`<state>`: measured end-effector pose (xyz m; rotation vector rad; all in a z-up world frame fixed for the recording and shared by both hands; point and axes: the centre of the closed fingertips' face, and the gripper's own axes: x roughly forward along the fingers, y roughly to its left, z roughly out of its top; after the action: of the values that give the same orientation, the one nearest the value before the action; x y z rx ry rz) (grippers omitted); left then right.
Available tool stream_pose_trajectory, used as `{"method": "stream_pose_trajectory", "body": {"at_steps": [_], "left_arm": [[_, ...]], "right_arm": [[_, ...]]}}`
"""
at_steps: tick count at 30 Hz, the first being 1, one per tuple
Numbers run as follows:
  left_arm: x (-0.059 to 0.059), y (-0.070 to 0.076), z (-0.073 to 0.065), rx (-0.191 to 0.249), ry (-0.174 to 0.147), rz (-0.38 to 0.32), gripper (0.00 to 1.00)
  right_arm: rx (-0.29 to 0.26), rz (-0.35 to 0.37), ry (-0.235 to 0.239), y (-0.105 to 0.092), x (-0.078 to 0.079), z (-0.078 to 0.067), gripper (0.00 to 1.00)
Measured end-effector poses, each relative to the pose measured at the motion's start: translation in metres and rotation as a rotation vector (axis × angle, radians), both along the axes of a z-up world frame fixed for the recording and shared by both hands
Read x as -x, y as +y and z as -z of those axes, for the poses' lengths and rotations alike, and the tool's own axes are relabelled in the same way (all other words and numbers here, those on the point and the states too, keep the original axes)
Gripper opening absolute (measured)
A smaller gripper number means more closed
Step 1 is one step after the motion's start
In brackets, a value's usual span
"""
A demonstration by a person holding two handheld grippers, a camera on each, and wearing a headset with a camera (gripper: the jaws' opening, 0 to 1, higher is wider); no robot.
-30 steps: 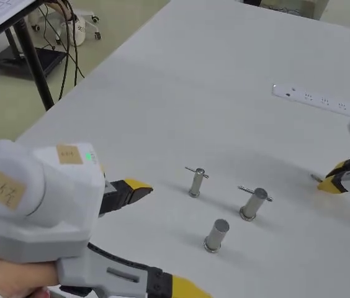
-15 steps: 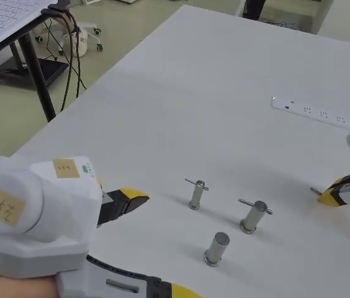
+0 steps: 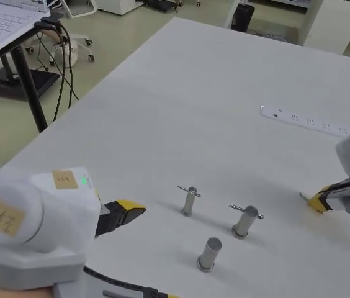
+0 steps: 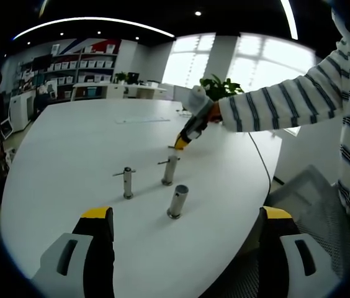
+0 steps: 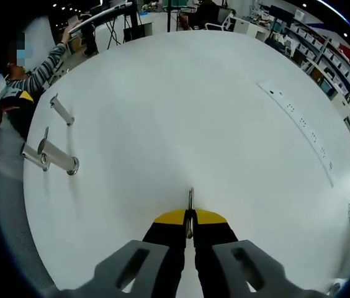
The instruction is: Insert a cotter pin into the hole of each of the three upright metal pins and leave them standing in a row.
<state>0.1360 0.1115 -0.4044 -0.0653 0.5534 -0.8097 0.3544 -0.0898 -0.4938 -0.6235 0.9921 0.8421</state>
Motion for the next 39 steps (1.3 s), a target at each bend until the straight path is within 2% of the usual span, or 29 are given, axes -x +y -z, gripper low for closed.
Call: {"method": "stream_pose_trajectory", "body": {"at_steps": [5, 7, 11, 17, 20, 23, 29, 31, 39], "left_arm": [[-0.001, -0.001, -0.002, -0.009, -0.014, 0.009, 0.96], [-0.002, -0.001, -0.003, -0.020, -0.028, 0.011, 0.96], [-0.001, -0.002, -0.005, -0.018, -0.030, 0.018, 0.96], [0.002, -0.004, -0.004, -0.030, -0.026, 0.037, 0.95], [0.001, -0.005, -0.005, -0.033, -0.028, 0.041, 0.95], [-0.001, -0.005, -0.006, -0.033, -0.030, 0.041, 0.95], [-0.006, -0.004, -0.008, -0.037, -0.027, 0.046, 0.94], [-0.009, -0.002, -0.009, -0.039, -0.026, 0.045, 0.93], [-0.016, -0.001, -0.014, -0.045, -0.025, 0.048, 0.93]], "right_arm": [[0.013, -0.021, -0.052, 0.001, 0.001, 0.000, 0.00], [0.018, -0.026, -0.061, 0.002, 0.001, 0.000, 0.00], [0.029, -0.037, -0.077, 0.003, 0.000, -0.002, 0.00], [0.001, -0.044, -0.110, 0.010, -0.003, -0.022, 0.00], [-0.014, -0.067, -0.137, 0.016, 0.000, -0.036, 0.00], [-0.003, -0.077, -0.167, 0.018, 0.003, -0.048, 0.00], [-0.033, -0.113, -0.214, 0.025, 0.018, -0.069, 0.00], [-0.057, -0.128, -0.248, 0.028, 0.024, -0.078, 0.00], [-0.120, -0.159, -0.314, 0.039, 0.052, -0.099, 0.00]]}}
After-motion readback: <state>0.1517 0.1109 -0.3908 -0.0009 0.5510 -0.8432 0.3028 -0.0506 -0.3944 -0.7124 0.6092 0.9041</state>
